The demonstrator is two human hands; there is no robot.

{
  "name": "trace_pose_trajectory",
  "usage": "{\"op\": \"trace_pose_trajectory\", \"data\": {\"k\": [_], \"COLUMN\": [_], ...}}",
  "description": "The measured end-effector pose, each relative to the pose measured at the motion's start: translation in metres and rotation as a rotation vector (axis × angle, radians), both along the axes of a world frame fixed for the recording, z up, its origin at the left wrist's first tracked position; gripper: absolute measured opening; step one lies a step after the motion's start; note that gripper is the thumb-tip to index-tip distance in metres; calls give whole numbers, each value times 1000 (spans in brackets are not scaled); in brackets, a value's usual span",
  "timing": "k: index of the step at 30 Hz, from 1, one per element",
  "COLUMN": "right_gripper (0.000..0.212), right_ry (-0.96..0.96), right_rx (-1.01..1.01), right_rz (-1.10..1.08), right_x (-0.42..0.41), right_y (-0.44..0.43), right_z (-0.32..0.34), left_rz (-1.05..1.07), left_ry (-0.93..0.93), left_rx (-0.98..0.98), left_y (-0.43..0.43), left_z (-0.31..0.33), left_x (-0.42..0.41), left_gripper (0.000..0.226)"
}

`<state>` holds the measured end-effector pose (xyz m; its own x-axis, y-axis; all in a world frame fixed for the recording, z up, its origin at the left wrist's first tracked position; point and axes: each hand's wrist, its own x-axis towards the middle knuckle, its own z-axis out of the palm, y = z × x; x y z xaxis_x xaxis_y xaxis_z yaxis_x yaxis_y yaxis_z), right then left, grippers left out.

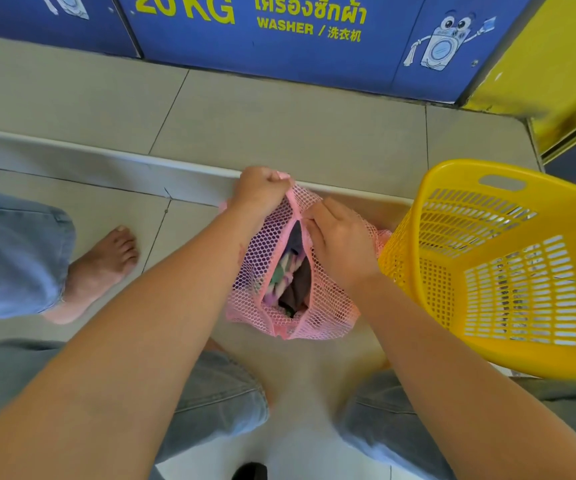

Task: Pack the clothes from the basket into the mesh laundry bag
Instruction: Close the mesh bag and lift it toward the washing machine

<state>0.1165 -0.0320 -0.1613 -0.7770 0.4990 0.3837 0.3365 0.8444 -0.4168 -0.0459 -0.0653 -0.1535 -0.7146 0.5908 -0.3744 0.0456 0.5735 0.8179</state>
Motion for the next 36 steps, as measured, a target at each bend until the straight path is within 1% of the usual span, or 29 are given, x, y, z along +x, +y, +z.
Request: {"op": "trace_pose_trajectory", "data": {"k": [2, 3, 5, 7, 8, 10, 11, 13, 14, 16, 19, 21, 22, 24, 26, 27, 29, 31, 33, 35, 36], "right_gripper": [21, 21, 9, 11, 11, 9, 7, 7, 9, 12, 8, 6, 6, 10, 12, 12, 13, 12, 9, 7, 5], "right_ry": [-8, -17, -63, -91, -93, -73, -55, -32, -25, -5, -3, -8, -2, 14, -4, -16, -40, -56, -36, -2, 7], "right_rx": [-13, -18, -18, -43, -58, -71, -73, -73, -68, -43, -24, -13, -14, -16, 2, 6, -6, -23, -27, -22, -21], "right_rz": [28, 30, 23, -2, -14, -28, -27, -23, -18, -15, -15, -16, -19, -21, -7, 11, 44, 30, -4, -22, -22], "right_x": [4, 7, 15, 20, 20, 18, 16, 12, 10, 8, 9, 9, 10, 9, 10, 11, 14, 17, 16, 13, 12], "right_y": [-6, -9, -15, -19, -19, -19, -19, -18, -18, -18, -20, -20, -20, -19, -20, -22, -27, -29, -30, -31, -31], "right_z": [-3, -7, -17, -27, -29, -28, -26, -20, -16, -12, -9, -7, -6, -5, -5, -6, -11, -14, -12, -9, -7], "left_rz": [73, 121, 203, 182, 115, -92, -221, -452, -519, -543, -514, -452, -381, -150, 80, 136, 154, 68, -93, -266, -344], "left_ry": [39, 39, 62, 154, 232, 362, 392, 337, 273, 190, 189, 193, 186, 148, 95, 94, 152, 221, 286, 282, 249], "left_rx": [31, 50, 53, 2, -78, -262, -337, -440, -458, -424, -383, -336, -276, -117, 17, 32, -47, -165, -293, -392, -430], "left_y": [6, 9, 11, 9, 5, -4, -9, -16, -18, -19, -19, -18, -16, -11, -6, -5, -9, -17, -28, -35, -37], "left_z": [0, -2, -2, 6, 9, 9, 9, 7, 7, 9, 11, 12, 14, 20, 26, 29, 30, 29, 30, 27, 26], "left_x": [-15, -25, -40, -42, -38, -28, -19, -1, 7, 17, 18, 18, 15, 5, -16, -26, -38, -35, -22, -8, -1], "left_gripper": [28, 23, 23, 21, 21, 39, 46, 60, 60, 49, 31, 23, 21, 18, 20, 24, 33, 42, 54, 69, 70]}}
